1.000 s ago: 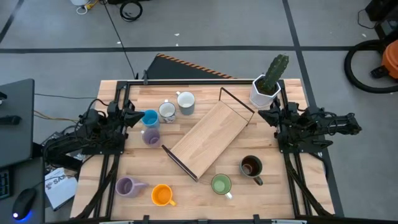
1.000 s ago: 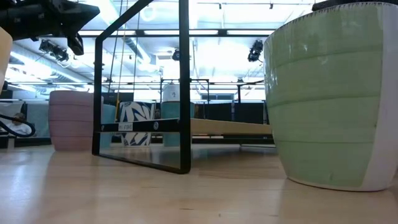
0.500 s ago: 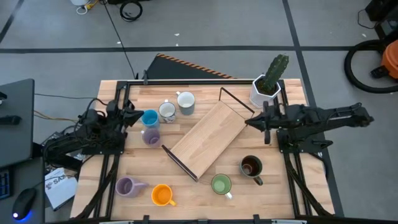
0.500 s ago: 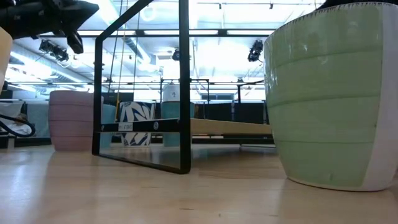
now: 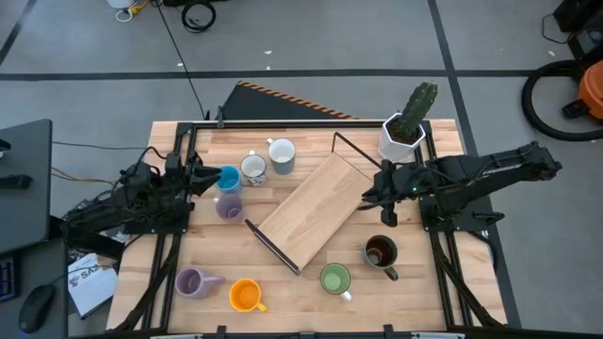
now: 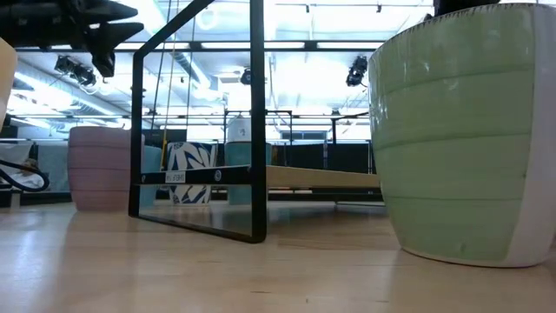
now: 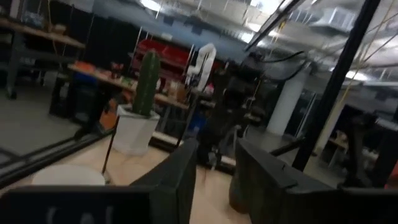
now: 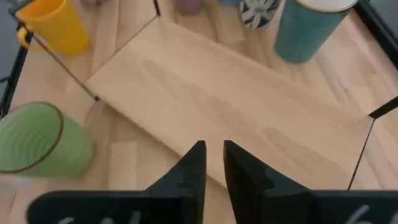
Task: Place coffee mugs
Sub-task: Put the blue brown mug on the shelf
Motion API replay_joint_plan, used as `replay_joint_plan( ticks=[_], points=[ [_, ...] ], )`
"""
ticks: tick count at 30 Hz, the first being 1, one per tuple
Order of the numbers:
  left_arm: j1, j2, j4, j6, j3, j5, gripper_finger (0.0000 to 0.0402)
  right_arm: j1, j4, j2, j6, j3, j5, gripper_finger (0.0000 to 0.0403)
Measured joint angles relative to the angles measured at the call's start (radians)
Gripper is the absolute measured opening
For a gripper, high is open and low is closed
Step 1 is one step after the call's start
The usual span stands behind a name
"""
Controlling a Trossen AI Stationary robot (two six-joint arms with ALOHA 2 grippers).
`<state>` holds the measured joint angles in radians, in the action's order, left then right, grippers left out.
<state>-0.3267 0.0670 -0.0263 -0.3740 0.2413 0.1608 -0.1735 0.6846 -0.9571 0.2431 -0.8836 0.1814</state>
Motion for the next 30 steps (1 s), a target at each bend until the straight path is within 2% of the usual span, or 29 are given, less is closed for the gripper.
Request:
replay_joint_plan(
  ticks=[7, 15, 23, 26, 30],
  points=[
    [0.005, 0.15, 0.113, -0.004, 0.118, 0.001, 0.0126, -0.09, 0.131, -0.129, -0.014, -0.112, 0.001, 0.0105],
    [0.087, 0.31, 0.138, -0.007, 0.227, -0.032, 0.0126, -0.237, 0.378, -0.319, -0.014, -0.257, 0.048, 0.0118],
    [0.131, 0.458, 0.325, 0.039, 0.383, -0.141, 0.013, -0.26, 0.492, -0.54, -0.075, -0.369, -0.05, 0.0155],
    [0.135, 0.507, 0.349, 0.067, 0.423, -0.142, 0.0148, -0.259, 0.496, -0.583, -0.094, -0.376, -0.054, 0.0176],
    [0.135, 0.554, 0.391, 0.112, 0.475, -0.142, 0.0182, -0.259, 0.525, -0.616, -0.107, -0.376, -0.119, 0.0198]
  ],
)
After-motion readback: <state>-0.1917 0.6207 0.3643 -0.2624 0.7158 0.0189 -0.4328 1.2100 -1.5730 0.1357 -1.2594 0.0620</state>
